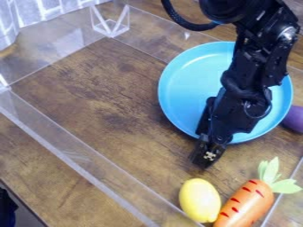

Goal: Move the carrot to the right side

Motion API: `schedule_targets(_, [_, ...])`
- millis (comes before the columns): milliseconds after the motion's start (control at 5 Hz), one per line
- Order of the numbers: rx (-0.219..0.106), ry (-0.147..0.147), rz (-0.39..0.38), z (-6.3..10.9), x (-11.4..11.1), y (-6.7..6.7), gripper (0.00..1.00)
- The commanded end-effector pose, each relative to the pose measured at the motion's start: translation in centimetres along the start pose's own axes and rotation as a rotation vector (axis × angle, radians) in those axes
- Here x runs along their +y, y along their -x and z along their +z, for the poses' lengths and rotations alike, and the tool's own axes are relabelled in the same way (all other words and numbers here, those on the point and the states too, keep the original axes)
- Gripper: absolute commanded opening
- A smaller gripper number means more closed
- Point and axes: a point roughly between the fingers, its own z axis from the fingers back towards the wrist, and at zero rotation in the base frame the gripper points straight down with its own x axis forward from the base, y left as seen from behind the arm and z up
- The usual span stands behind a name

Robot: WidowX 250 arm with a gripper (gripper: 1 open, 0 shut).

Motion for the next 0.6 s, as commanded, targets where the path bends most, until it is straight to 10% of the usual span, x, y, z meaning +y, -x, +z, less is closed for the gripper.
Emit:
schedule_targets(0, [-0.032, -0.035, 0.014, 1.94, 0.77, -0.23, 1.00])
schedule_targets(400, [-0.039, -0.050, -0.065, 1.36, -0.18, -1.05, 1.00])
